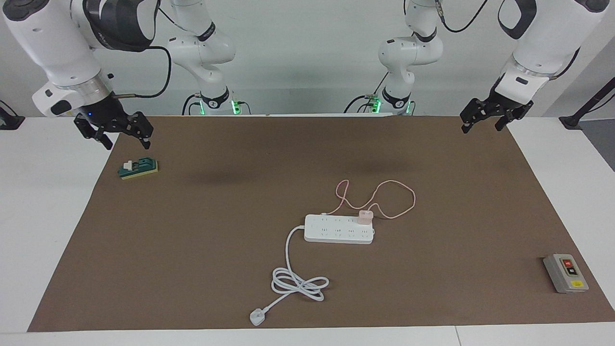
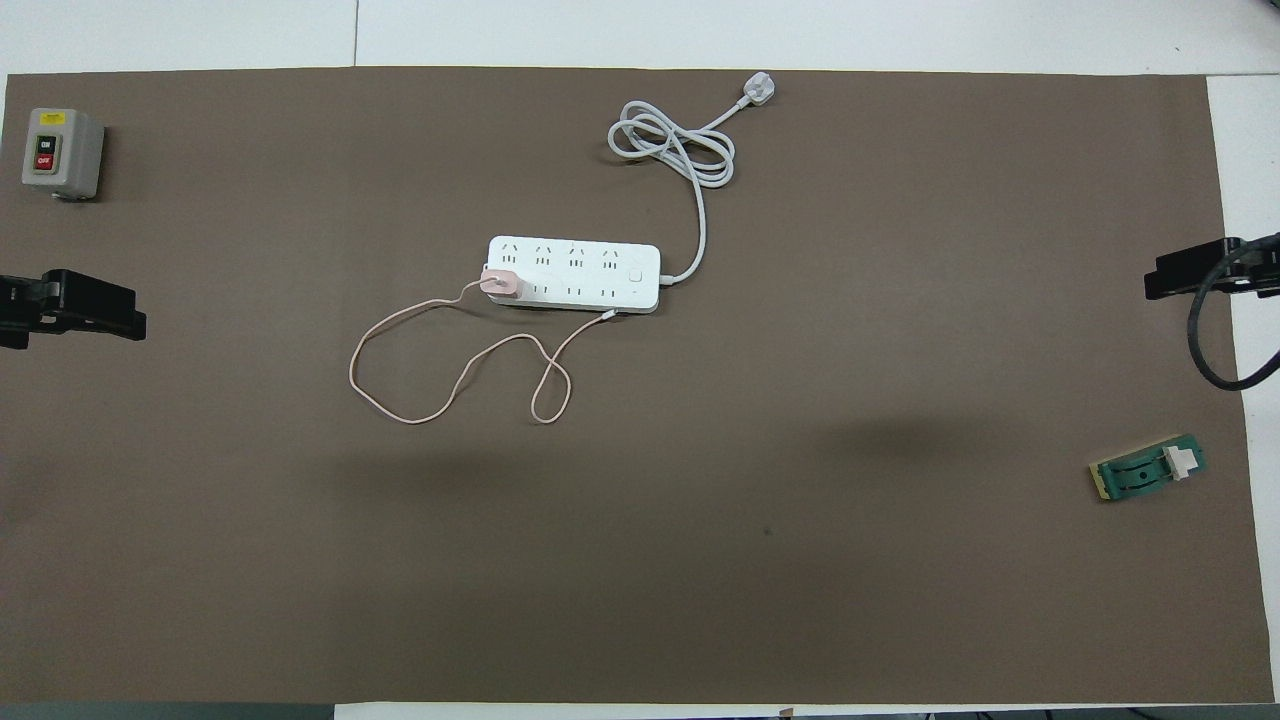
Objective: Unplug charger and place it aside
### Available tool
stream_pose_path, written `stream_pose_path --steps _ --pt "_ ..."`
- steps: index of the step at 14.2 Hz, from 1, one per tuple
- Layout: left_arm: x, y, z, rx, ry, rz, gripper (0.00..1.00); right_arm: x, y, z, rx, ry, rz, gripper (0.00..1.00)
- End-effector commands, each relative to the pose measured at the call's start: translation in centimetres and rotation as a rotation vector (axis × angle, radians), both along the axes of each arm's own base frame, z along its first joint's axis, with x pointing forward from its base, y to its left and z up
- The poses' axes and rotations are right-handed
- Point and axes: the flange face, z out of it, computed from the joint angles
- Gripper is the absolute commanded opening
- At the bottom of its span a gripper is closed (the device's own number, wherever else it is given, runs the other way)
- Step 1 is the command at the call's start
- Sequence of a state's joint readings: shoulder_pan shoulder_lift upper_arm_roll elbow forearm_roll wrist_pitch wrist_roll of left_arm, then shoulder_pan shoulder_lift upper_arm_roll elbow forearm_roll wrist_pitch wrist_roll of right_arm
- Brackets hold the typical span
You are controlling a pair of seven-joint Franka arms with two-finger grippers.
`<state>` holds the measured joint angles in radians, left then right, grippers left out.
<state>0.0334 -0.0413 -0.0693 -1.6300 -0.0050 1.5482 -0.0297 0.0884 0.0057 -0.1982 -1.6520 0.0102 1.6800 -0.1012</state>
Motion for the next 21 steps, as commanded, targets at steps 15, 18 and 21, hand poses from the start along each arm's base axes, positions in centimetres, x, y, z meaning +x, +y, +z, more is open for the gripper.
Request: stream_pose_path --steps 15,18,21 --pt "3.7 -7.5 -2.2 0.011 -0.035 0.840 1.00 0.5 7.3 0.4 0.044 -0.071 -0.180 1.00" --pt "5.0 -12.1 -4.4 -0.002 -0.062 1.081 1.00 0.3 11.3 0.4 0.148 -0.043 -0.307 1.00" --pt "6.5 -14.4 -6.5 -0.029 -0.067 1.344 1.00 0.2 16.1 -0.8 0.170 0.010 -0.551 1.00"
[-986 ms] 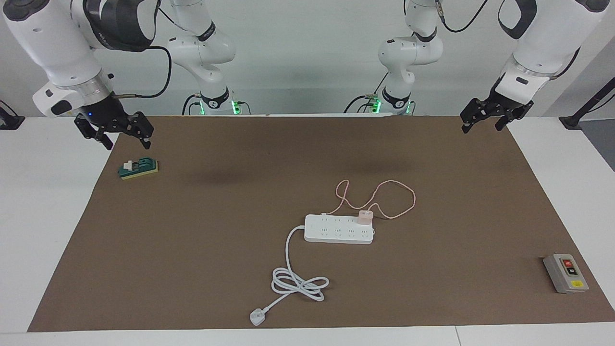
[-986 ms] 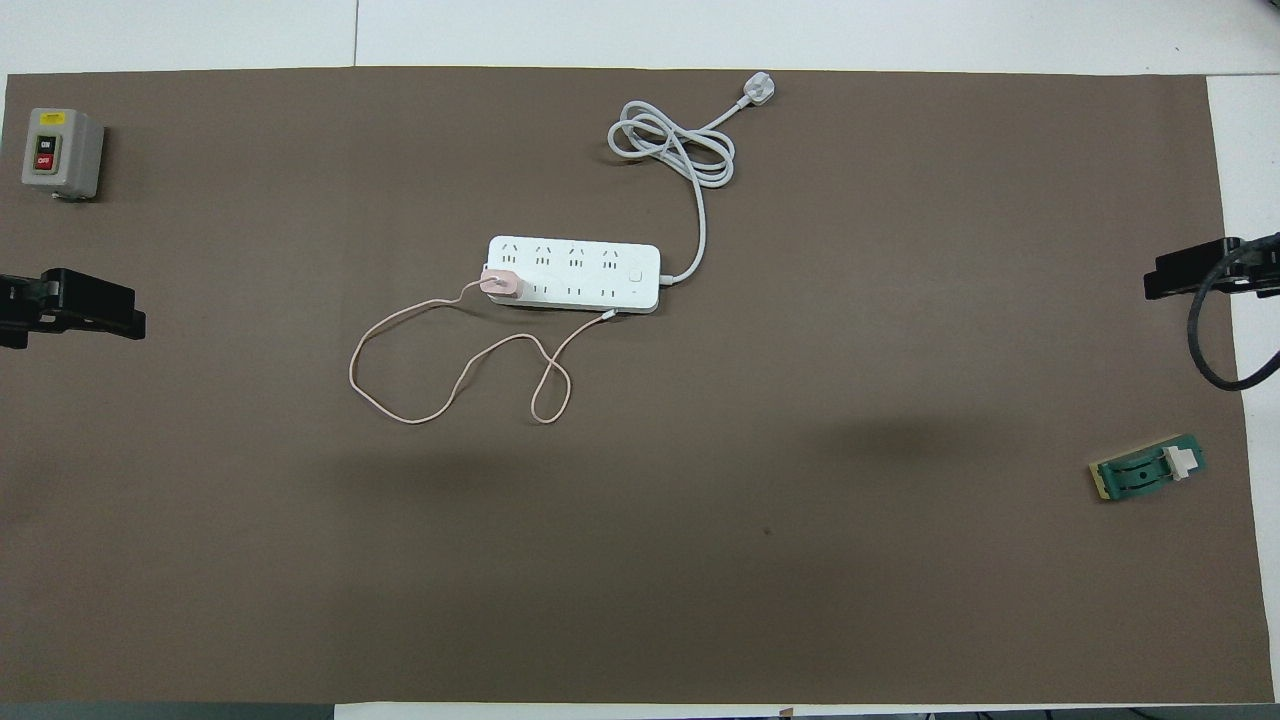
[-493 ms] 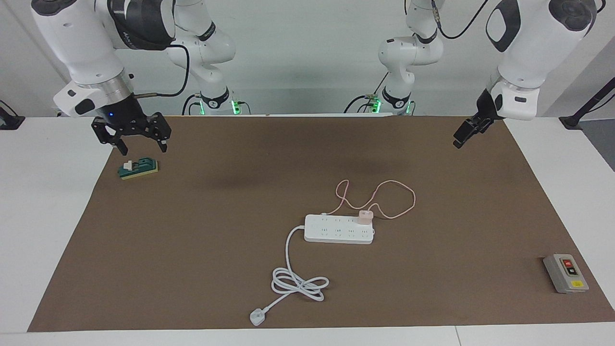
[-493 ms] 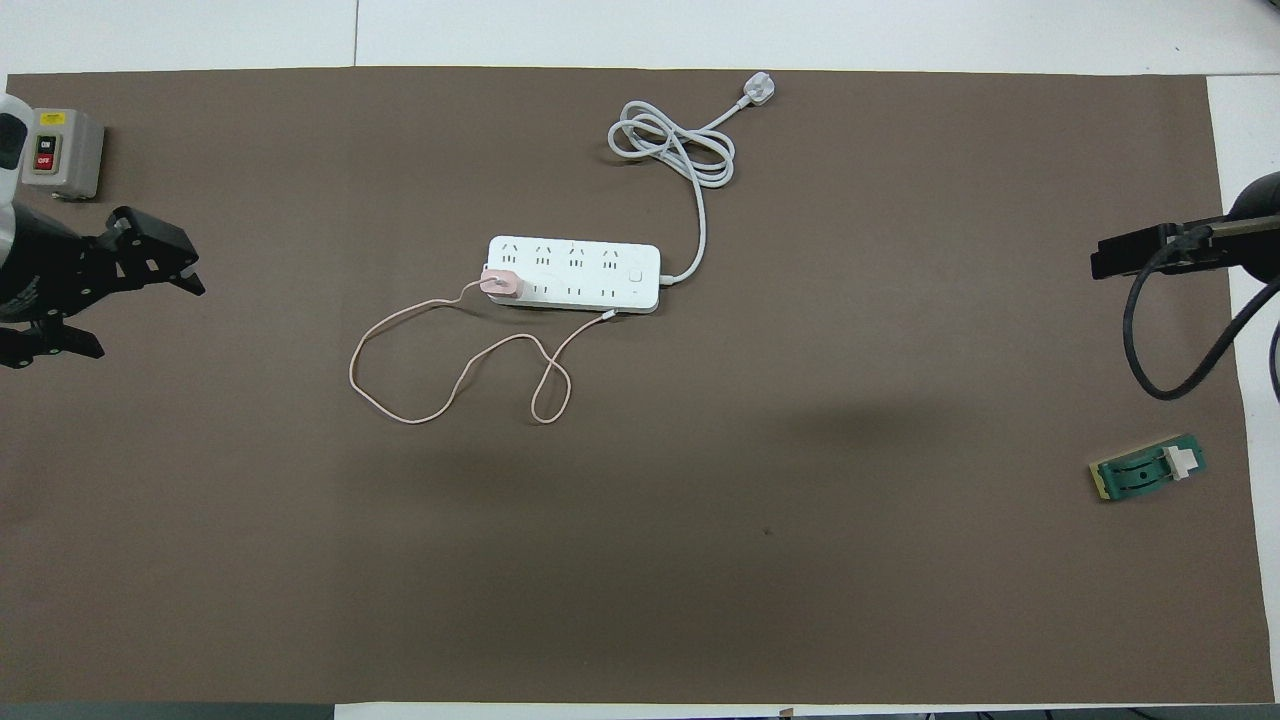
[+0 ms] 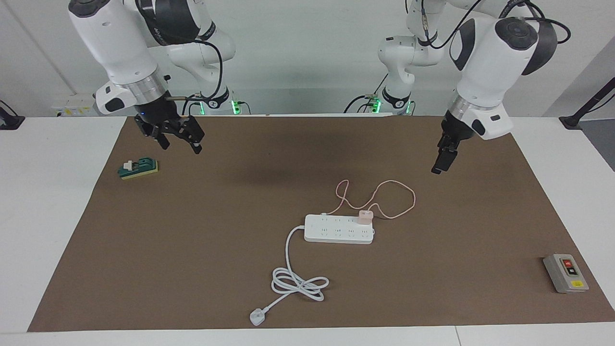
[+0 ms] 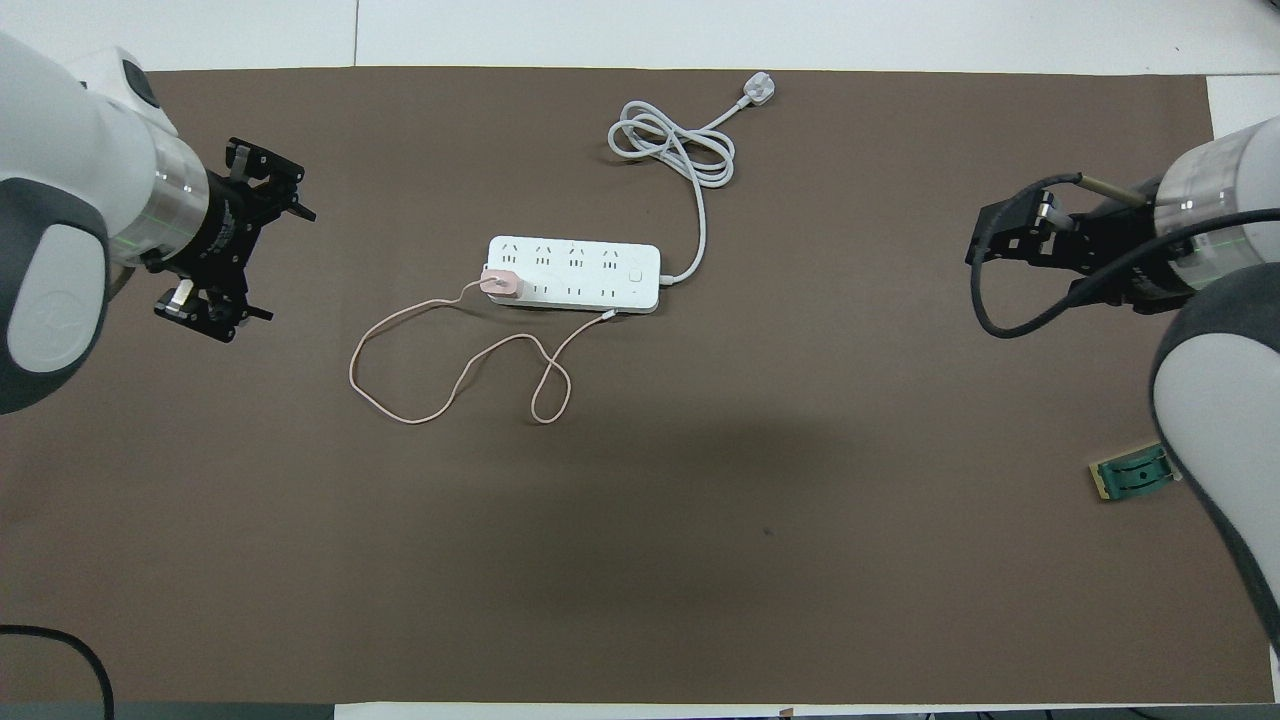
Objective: Unplug charger and place it aside
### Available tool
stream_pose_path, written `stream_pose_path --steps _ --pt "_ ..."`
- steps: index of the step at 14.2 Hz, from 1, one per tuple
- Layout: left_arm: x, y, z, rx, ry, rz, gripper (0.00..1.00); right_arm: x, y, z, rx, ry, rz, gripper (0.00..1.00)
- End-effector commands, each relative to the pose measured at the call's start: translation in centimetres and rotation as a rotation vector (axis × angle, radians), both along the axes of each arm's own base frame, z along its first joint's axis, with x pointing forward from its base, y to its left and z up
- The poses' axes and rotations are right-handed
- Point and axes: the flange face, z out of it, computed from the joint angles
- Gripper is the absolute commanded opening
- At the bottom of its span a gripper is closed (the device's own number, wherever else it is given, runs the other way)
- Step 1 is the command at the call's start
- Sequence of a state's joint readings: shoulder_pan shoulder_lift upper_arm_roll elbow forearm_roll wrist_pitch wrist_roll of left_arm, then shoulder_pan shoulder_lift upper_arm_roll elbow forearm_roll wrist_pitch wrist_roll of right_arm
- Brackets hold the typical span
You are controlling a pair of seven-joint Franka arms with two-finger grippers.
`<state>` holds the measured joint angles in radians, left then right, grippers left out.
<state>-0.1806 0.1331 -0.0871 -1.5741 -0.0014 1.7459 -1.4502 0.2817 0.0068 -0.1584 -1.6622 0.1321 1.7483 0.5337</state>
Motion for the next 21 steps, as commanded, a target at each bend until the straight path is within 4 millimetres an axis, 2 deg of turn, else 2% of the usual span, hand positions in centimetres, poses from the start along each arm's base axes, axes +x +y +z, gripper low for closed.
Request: stream_pose_path --steps 1,3,5,6,7,8,9,10,14,16,18,20,21 --pt "2.2 -1.1 -2.2 -0.006 -0.012 0.183 1.00 -0.1 3.0 -1.5 0.074 0.053 -0.195 1.00" --pt "2.2 -4.2 -4.2 -0.010 0.008 0.200 1.00 0.6 3.8 -3.6 0.200 0.137 -0.278 1.00" --pt "3.1 -4.7 -6.4 -0.012 0.007 0.318 1.00 1.2 4.9 -4.9 0.227 0.163 -0.348 1.00" --pt "3.4 -4.9 -7.4 -0.008 0.015 0.320 1.00 1.7 5.5 -5.8 0.225 0.184 -0.449 1.00" --pt "3.6 -5.2 -7.7 -0.018 0.005 0.325 1.00 2.0 7.5 -7.0 0.220 0.200 -0.511 1.00" --pt "3.8 -6.1 -8.9 -0.020 0.008 0.320 1.00 2.5 8.3 -7.8 0.220 0.200 -0.559 1.00" --pt "4.0 -6.7 -9.9 -0.021 0.016 0.324 1.00 3.3 8.7 -9.2 0.250 0.228 -0.638 1.00" --pt "4.0 -8.2 -11.7 -0.012 0.036 0.323 1.00 3.9 9.1 -10.3 0.311 0.276 -0.723 1.00" --pt "4.7 -12.2 -15.8 -0.004 0.049 0.339 1.00 5.8 10.1 -13.0 0.481 0.393 -0.896 1.00" --pt "5.6 -13.5 -17.3 -0.005 0.054 0.348 1.00 7.8 11.2 -15.0 0.491 0.424 -0.938 1.00" --pt "5.9 -13.8 -17.9 -0.004 0.047 0.348 1.00 9.8 12.4 -17.4 0.479 0.479 -1.046 1.00" --pt "6.0 -14.3 -19.0 0.023 0.028 0.326 1.00 9.9 15.6 -19.4 0.449 0.525 -1.091 1.00" --pt "6.1 -14.5 -19.3 0.037 0.020 0.317 1.00 9.9 16.1 -20.2 0.436 0.528 -1.090 1.00"
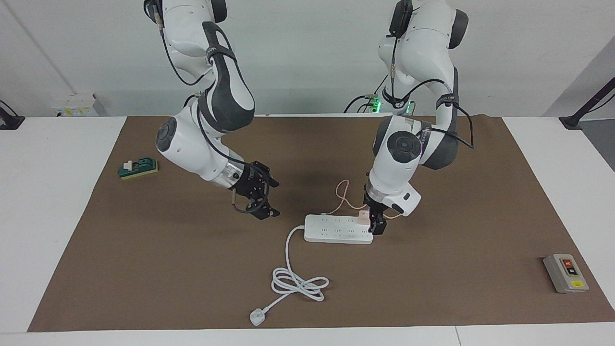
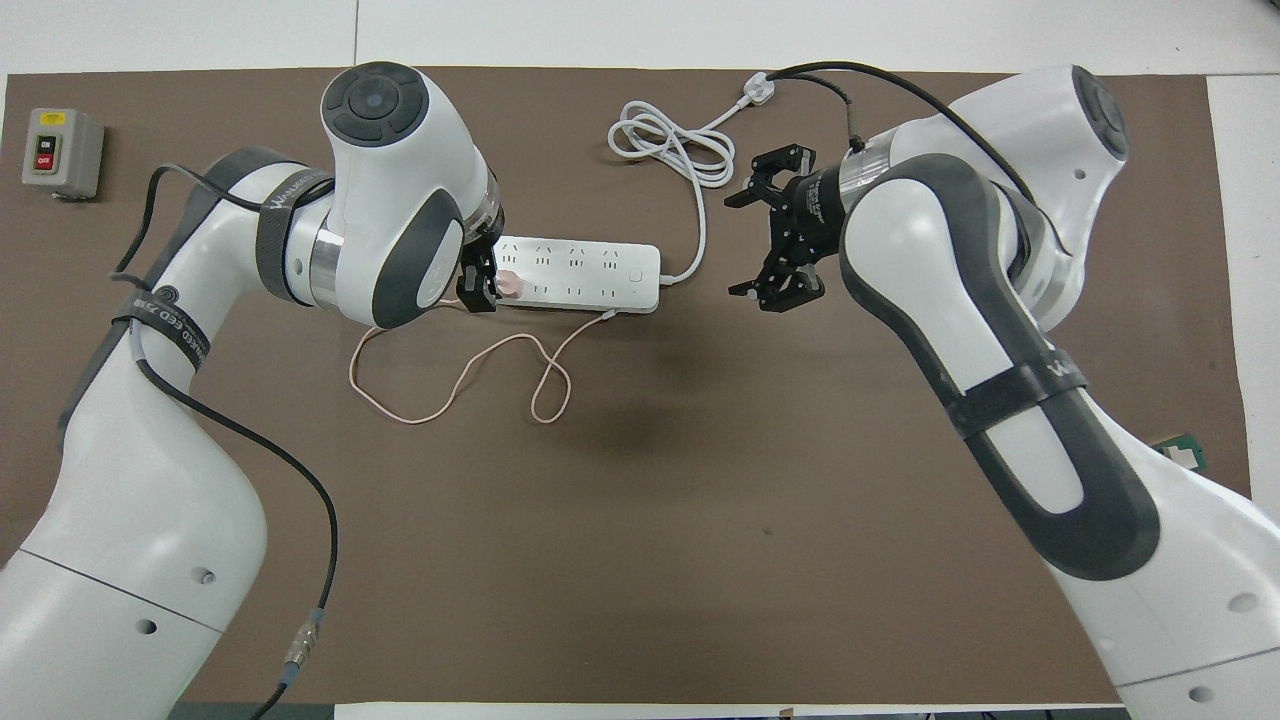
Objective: Unplug charger and place it aside
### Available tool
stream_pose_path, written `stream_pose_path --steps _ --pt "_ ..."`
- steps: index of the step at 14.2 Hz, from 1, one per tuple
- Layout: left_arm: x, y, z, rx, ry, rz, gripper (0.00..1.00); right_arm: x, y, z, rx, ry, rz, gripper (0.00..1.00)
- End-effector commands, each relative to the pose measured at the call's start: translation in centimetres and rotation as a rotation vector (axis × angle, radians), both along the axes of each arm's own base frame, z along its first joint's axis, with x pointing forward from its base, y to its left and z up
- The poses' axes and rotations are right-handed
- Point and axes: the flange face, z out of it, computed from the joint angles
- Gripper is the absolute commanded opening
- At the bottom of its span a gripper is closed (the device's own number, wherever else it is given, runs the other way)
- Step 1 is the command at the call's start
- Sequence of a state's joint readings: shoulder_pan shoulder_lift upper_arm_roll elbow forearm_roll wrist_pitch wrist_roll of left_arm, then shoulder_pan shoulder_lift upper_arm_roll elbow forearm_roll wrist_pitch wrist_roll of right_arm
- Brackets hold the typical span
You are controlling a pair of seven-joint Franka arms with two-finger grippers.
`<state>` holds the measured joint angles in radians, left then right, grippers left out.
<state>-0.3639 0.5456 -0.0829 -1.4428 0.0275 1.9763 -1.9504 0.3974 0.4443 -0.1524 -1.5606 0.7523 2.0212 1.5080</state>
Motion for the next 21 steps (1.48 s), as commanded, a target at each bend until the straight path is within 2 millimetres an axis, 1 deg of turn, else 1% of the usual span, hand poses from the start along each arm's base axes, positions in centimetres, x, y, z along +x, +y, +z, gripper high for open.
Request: stream_pose_path --steps 1,2,4,6,7,8,10,11,13,14,15,17,20,21 --pt "0.7 -1.0 -0.4 0.034 -0.035 -0.007 1.00 0.7 2.9 -1.9 -0.010 0.031 -0.010 1.00" --pt "0.7 -1.0 -0.4 0.039 -0.032 -0.011 1.00 0.4 3.9 -2.8 -0.019 0.040 0.007 1.00" --pt "0.5 -1.3 -0.4 0.049 -0.032 -0.018 1.00 -0.2 5.9 -3.9 -0.026 0.046 0.030 1.00" --pt "0.1 -2.1 -0.4 0.069 -0.043 -0.041 1.00 -0.4 6.8 -6.3 -0.044 0.061 0.042 1.00" --pt "0.1 -2.0 -0.4 0.083 -0.050 -0.043 1.00 -0.6 7.7 -6.9 -0.048 0.037 0.068 1.00" --pt "0.0 -2.0 -0.3 0.087 -0.056 -0.043 1.00 -0.8 8.1 -6.9 -0.046 0.015 0.095 1.00" --pt "-0.8 -2.3 -0.7 0.095 -0.049 -0.045 1.00 -0.8 8.1 -7.3 -0.061 -0.008 0.133 1.00" --pt "-1.0 -2.3 -0.6 0.096 -0.051 -0.047 1.00 -0.8 8.1 -7.5 -0.071 -0.010 0.142 1.00" --pt "-1.8 -1.9 -0.6 0.101 -0.066 -0.057 1.00 -0.6 8.0 -9.2 -0.086 0.006 0.145 1.00" --pt "-2.5 -1.7 -0.9 0.097 -0.075 -0.062 1.00 -0.2 8.3 -9.9 -0.088 0.000 0.149 1.00" --pt "-2.9 -1.5 -0.6 0.092 -0.084 -0.064 1.00 0.3 8.3 -10.3 -0.091 -0.018 0.150 1.00" --pt "-3.1 -1.1 -0.8 0.093 -0.085 -0.063 1.00 0.7 8.5 -11.3 -0.097 -0.027 0.167 1.00" --pt "-4.0 -0.8 -0.8 0.077 -0.114 -0.071 1.00 1.5 8.7 -11.2 -0.102 -0.065 0.175 1.00" --pt "-4.0 -0.6 -0.8 0.076 -0.115 -0.068 1.00 1.8 8.7 -11.5 -0.105 -0.082 0.172 1.00"
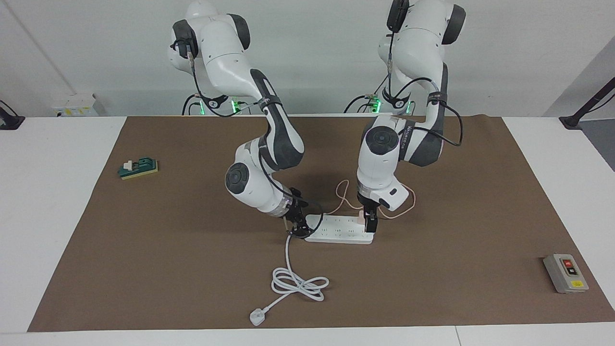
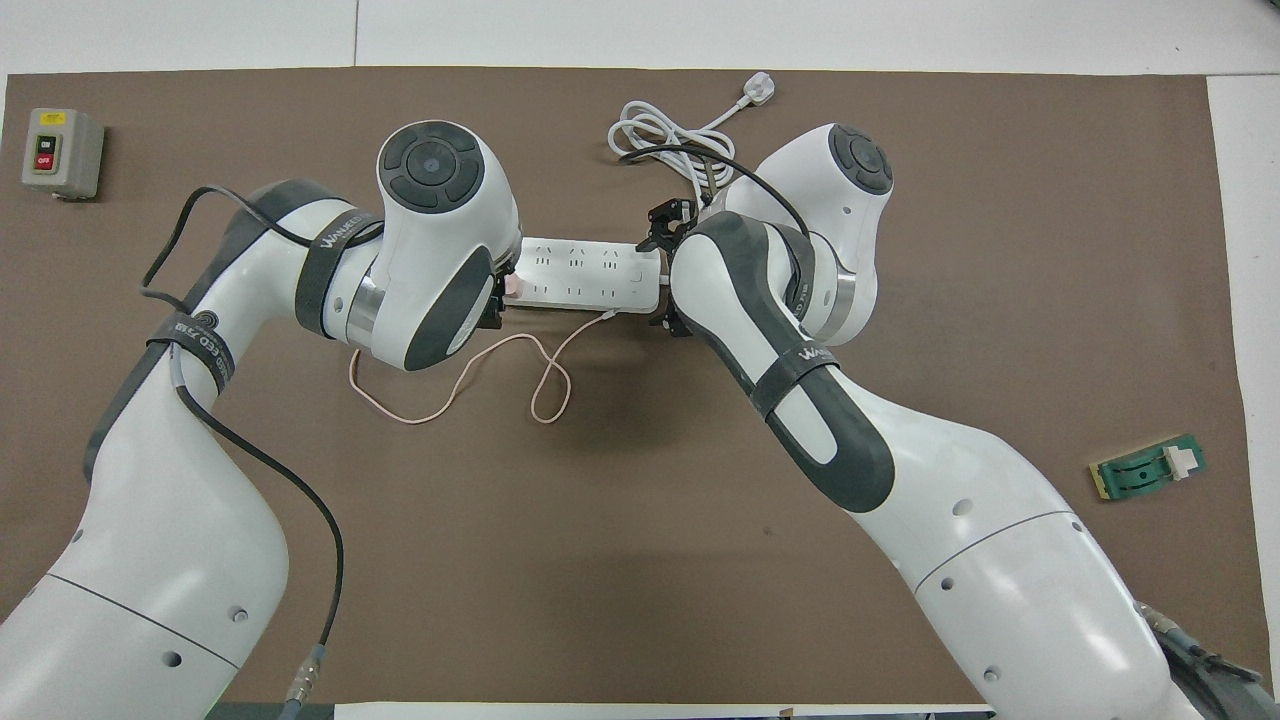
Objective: Unplug charger and place it aside
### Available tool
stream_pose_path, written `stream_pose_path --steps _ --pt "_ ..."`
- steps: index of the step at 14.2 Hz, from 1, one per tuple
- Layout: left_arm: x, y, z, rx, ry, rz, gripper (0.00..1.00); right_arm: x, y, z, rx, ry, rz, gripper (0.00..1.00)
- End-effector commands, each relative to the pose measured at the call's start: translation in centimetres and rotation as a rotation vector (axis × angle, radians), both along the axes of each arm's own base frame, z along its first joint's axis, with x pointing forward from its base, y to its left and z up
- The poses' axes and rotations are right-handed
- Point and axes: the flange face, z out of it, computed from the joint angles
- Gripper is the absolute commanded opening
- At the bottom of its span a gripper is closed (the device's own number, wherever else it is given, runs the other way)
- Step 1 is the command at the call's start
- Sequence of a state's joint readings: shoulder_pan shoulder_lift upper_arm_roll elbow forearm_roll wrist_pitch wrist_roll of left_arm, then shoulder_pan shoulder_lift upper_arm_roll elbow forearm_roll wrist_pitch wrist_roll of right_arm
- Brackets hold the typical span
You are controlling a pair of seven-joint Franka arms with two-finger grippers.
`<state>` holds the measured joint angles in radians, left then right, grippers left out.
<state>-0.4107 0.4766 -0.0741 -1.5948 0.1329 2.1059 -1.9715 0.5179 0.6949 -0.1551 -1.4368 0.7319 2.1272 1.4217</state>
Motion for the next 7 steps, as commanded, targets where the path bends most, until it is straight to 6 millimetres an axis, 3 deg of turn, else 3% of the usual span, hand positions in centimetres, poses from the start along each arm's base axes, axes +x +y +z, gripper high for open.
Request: stream_pose_path --steps 1,7 --pt "-1.1 1.0 0.4 0.009 -0.027 0.007 1.00 1.5 0.3 -0.8 -0.013 -0.053 0.023 1.00" --pt "-0.6 1.7 -0.2 0.006 -0.026 0.008 1.00 2.3 0.2 -2.1 -0.008 -0.066 -0.001 1.00"
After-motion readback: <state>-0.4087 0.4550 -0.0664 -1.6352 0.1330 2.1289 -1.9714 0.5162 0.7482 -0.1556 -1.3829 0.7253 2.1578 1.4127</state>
